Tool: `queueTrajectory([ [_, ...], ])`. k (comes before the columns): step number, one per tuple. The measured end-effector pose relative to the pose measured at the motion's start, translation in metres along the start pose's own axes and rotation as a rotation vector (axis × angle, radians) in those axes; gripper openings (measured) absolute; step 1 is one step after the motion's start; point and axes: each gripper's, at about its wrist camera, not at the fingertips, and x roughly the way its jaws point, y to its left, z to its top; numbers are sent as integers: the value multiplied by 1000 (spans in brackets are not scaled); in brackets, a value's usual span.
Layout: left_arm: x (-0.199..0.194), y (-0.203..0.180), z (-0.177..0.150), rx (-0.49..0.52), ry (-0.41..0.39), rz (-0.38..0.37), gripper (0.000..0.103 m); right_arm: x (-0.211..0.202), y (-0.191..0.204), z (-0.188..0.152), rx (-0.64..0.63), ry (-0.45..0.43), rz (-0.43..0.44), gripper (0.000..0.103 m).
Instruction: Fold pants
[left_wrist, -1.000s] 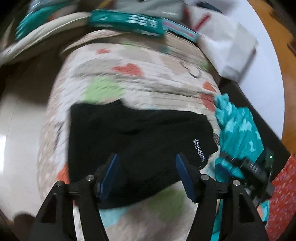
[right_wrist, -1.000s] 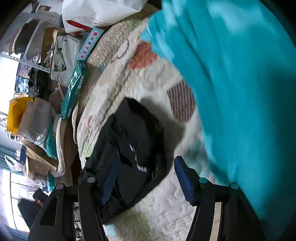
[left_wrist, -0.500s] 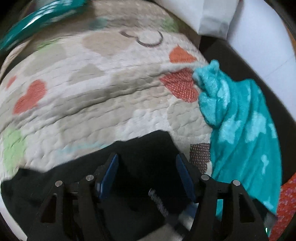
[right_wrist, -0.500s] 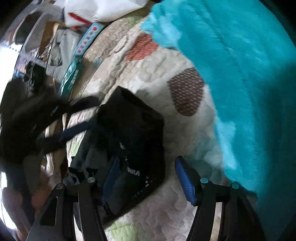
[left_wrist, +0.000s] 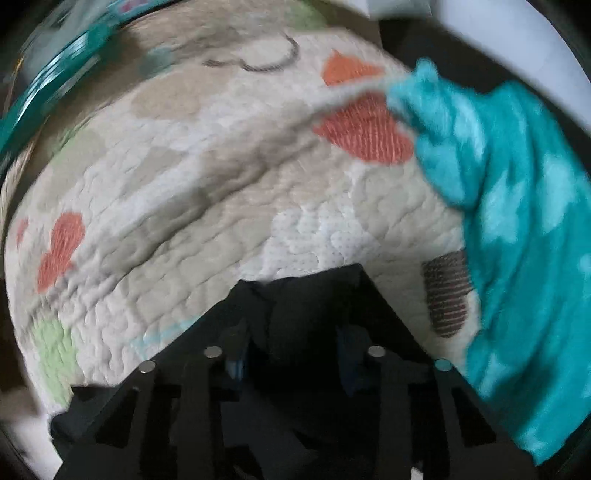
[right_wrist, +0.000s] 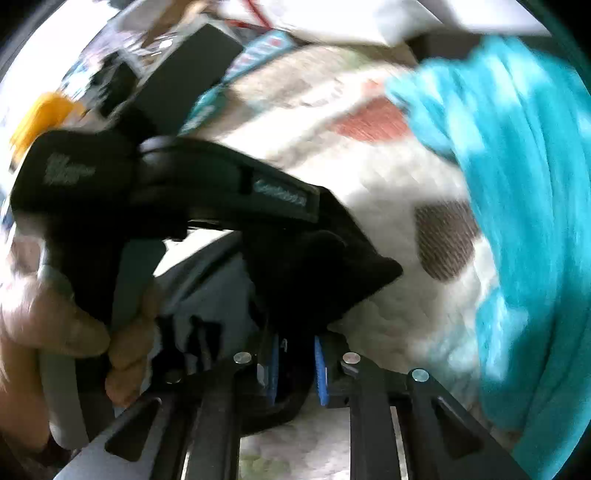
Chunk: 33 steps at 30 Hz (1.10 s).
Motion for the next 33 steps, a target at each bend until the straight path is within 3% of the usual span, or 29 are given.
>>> queueTrajectory([
  [8,-90,68,-41,-208,-197,-160,33,-32,68,-5,-225,-90,50,16],
  [11,-107,97,-62,-301,-237,-219,33,-37,104,-11,-342,-95,50,15],
  [15,-121,127,-90,-373,-266,-240,33,-33,139,-27,-466,-77,43,15],
  [21,-117,175,-136,-510,-290,-308,33,-17,173,-50,-587,-32,55,15],
  [27,-102,218,-174,-644,-301,-385,33,2,214,-84,-790,-11,24,15],
  [33,-84,248,-196,-735,-267,-368,35,28,240,-122,-974,-2,-42,17],
])
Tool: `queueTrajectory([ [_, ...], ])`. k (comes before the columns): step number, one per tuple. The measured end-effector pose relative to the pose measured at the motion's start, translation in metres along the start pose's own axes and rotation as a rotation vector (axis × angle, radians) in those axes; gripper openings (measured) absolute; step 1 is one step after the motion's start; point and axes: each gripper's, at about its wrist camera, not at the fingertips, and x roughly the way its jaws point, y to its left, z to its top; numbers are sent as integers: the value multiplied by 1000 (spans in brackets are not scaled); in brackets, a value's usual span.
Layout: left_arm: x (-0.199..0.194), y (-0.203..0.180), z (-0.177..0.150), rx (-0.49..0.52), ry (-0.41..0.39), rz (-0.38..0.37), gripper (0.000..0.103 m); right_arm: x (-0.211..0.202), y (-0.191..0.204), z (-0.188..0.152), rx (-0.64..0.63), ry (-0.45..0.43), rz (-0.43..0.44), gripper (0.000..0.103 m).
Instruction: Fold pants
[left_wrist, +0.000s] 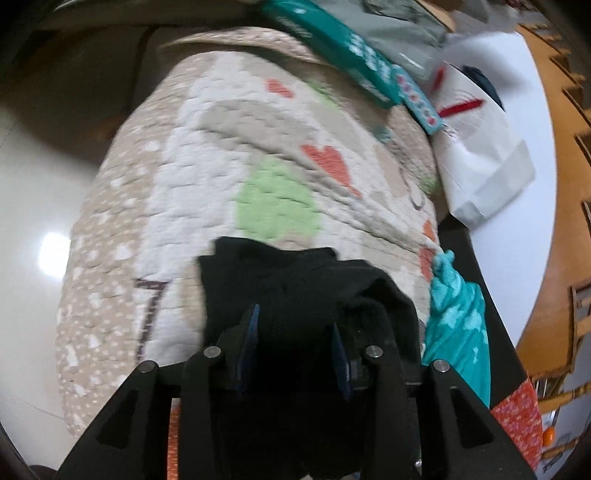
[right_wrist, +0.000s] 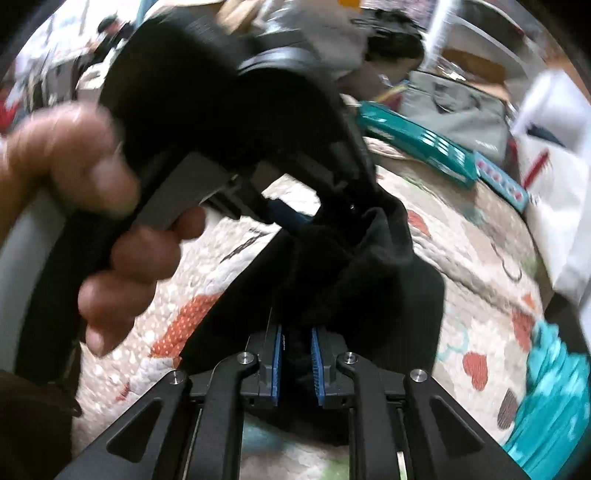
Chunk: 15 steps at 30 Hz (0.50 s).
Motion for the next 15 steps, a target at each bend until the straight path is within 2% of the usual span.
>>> queueTrajectory([
  [6,-18,32,1,-97,-37,-35,42,11,17,-8,-56,19,-29,24],
  [8,-25,40,1,-127,-50,-36,45,14,18,-10,-59,31,-11,32],
  [10,-32,48,-1,-166,-59,-35,45,14,21,-11,-61,40,18,54],
  [13,-44,50,-6,-203,-87,-45,47,8,34,-15,-102,24,14,67],
  [15,-52,43,-8,-189,-98,-36,47,0,43,-18,-141,11,26,72],
])
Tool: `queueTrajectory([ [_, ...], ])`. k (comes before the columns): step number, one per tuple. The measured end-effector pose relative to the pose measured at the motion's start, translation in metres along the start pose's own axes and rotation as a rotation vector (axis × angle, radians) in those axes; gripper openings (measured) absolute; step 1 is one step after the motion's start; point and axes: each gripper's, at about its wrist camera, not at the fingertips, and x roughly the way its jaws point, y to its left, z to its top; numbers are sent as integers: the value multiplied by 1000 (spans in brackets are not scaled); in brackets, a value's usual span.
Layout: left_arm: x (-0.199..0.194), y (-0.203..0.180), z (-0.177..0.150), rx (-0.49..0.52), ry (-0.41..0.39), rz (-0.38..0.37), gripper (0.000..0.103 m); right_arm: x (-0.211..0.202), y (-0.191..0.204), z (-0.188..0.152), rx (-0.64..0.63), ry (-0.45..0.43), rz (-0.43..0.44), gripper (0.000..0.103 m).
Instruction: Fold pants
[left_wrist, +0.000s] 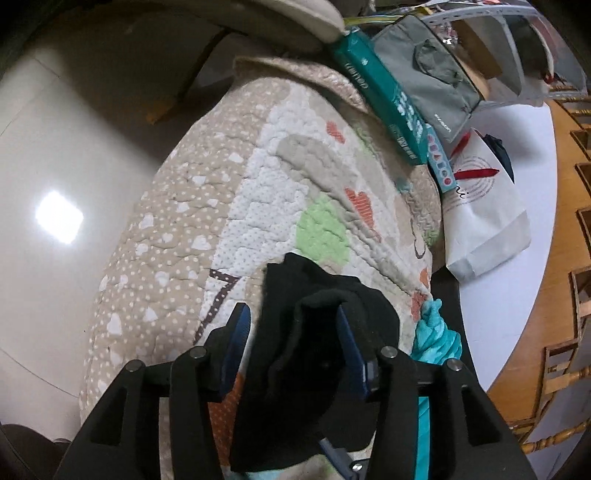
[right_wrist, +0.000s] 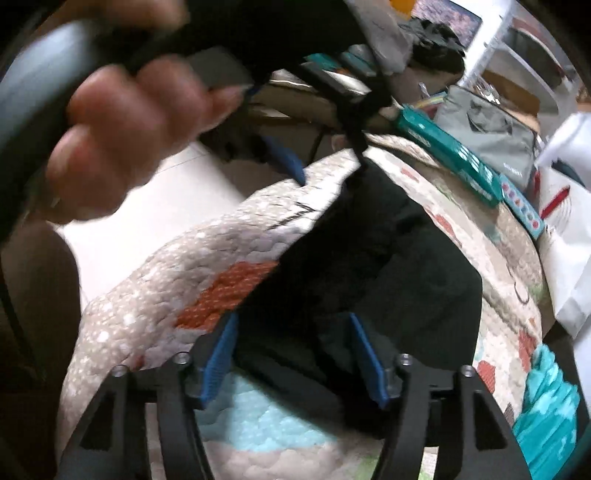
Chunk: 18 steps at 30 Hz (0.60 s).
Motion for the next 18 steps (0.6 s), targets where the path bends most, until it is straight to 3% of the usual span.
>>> queueTrajectory([
  [5,-8,-35,-12,135,-22,108,53,-29,11,-18,-83,-31,-18,74],
  [9,-4,-55,-19,205,-46,142,54,-45,-15,-35,-54,-11,-28,74],
  [12,13,-58,-20,230,-28,214,56,-50,-50,-46,64,18,-42,74],
  [16,45,-39,-13,250,3,441,61,-50,-101,-54,289,37,-58,74],
  [18,44,-31,-11,254,-23,475,66,-52,-122,-54,377,25,-47,74],
])
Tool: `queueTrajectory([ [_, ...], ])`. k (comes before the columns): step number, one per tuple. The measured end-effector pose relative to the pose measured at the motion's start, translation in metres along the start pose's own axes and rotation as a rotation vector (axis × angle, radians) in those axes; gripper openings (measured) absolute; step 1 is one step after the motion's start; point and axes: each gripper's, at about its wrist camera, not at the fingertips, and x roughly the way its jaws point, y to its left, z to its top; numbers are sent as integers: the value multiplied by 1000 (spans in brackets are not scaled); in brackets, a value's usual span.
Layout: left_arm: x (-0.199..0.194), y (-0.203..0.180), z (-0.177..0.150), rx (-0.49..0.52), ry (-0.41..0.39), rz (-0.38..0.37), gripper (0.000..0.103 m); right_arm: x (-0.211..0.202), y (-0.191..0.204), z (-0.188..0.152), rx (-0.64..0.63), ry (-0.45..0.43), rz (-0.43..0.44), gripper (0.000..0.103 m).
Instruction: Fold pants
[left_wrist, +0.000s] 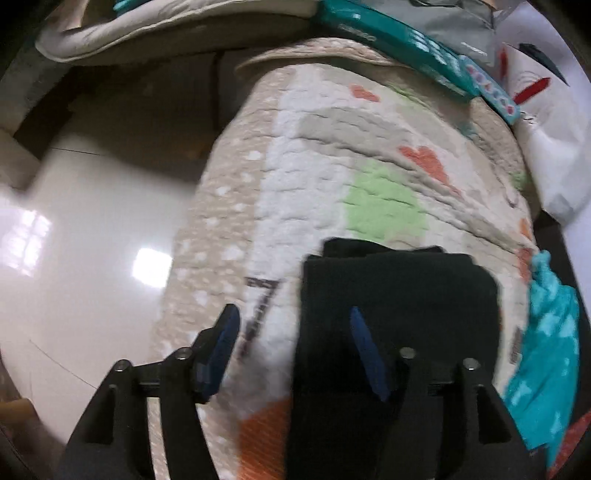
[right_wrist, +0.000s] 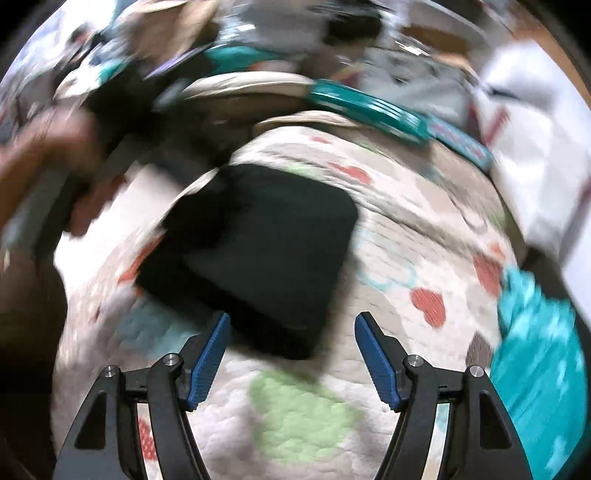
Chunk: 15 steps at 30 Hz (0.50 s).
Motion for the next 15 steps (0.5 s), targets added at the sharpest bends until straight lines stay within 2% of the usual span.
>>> queueTrajectory([
  [3,-8,7,1,28,-55,78,66,-2,-18,12,79,-20,2,76],
  [5,-10,14,2,20,-60,108,66,1,-26,19,127,-32,7,78],
  [8,-24,31,0,-65,-76,79,66,12,-36,27,226,-40,46,78],
  [10,-42,33,-10,-99,-113,18,66,26,-39,25,286,-14,73,78],
  [13,-53,19,-26,-73,-147,-10,66,45,-41,12,336,40,89,78],
  [15,-48,5,-38,-21,-139,30,66,52,-46,2,379,57,105,80],
])
